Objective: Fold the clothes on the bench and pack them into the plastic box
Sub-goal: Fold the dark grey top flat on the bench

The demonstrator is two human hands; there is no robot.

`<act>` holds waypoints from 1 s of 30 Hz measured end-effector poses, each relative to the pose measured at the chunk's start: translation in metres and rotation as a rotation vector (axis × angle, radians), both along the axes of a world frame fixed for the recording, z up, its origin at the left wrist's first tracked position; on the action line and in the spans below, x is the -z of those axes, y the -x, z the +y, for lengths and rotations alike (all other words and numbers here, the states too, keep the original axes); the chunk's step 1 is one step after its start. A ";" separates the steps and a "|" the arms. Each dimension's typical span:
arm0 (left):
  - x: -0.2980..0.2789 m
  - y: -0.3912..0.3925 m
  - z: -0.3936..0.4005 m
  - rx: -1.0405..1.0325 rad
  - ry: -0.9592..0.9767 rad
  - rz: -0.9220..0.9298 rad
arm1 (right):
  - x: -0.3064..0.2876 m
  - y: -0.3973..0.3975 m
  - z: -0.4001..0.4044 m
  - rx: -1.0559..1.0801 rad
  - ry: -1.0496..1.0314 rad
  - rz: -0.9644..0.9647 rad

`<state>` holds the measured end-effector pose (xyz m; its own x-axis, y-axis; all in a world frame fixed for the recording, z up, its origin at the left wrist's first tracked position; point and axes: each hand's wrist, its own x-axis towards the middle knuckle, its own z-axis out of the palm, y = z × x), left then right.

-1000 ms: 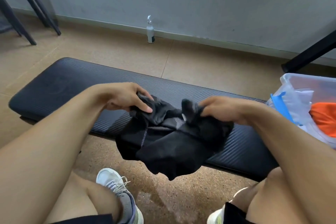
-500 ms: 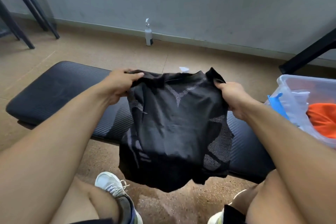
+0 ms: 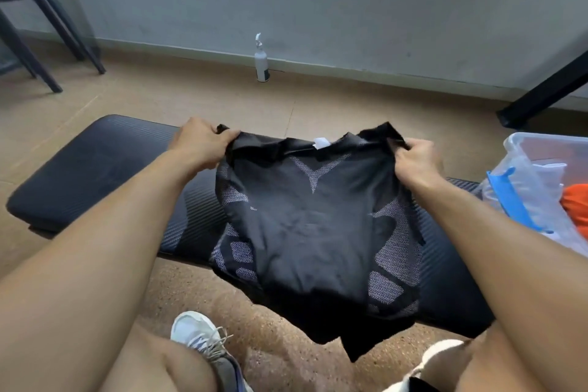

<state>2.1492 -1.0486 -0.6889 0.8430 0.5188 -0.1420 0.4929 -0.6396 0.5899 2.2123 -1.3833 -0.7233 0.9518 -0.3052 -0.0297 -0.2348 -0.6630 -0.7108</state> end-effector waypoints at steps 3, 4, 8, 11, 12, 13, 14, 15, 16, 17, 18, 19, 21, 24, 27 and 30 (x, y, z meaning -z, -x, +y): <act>-0.004 -0.002 -0.009 -0.004 0.346 -0.010 | -0.008 -0.002 0.001 0.047 -0.040 -0.080; -0.007 -0.003 -0.012 -0.020 0.457 -0.043 | -0.012 -0.001 0.002 0.059 -0.048 -0.110; -0.016 -0.006 -0.019 -0.027 0.762 -0.217 | -0.015 0.002 -0.002 0.094 -0.005 -0.153; -0.008 -0.009 -0.026 0.073 0.838 -0.264 | -0.011 0.001 -0.003 0.111 -0.012 -0.160; -0.005 -0.007 -0.028 0.137 0.836 -0.247 | -0.011 0.000 -0.002 0.108 -0.009 -0.162; 0.000 -0.007 -0.028 0.214 0.828 -0.224 | -0.012 -0.001 -0.001 0.102 -0.007 -0.163; 0.003 -0.006 -0.028 0.285 0.816 -0.202 | -0.012 -0.001 0.002 0.094 -0.004 -0.166; 0.008 -0.006 -0.026 0.332 0.781 -0.177 | -0.013 -0.002 0.004 0.079 -0.005 -0.170; 0.011 -0.006 -0.025 0.358 0.705 -0.149 | -0.012 -0.004 0.005 0.062 -0.014 -0.168; 0.014 -0.005 -0.025 0.384 0.571 -0.108 | -0.012 -0.004 0.006 0.042 -0.024 -0.141; 0.015 -0.004 -0.026 0.423 0.402 -0.059 | -0.013 -0.003 0.007 0.013 -0.011 -0.098; 0.015 -0.003 -0.028 0.467 0.249 -0.021 | -0.013 -0.002 0.009 -0.034 0.049 -0.060; 0.016 0.002 -0.037 0.572 0.066 0.046 | -0.014 0.007 0.016 -0.164 0.286 -0.017; 0.029 0.007 -0.052 0.669 -0.074 0.235 | -0.009 0.029 0.035 -0.521 0.518 0.205; 0.054 0.003 -0.060 0.676 -0.229 0.356 | 0.012 0.054 0.050 -0.665 0.567 0.468; 0.068 0.001 -0.066 0.617 -0.282 0.329 | 0.030 0.065 0.055 -0.620 0.602 0.361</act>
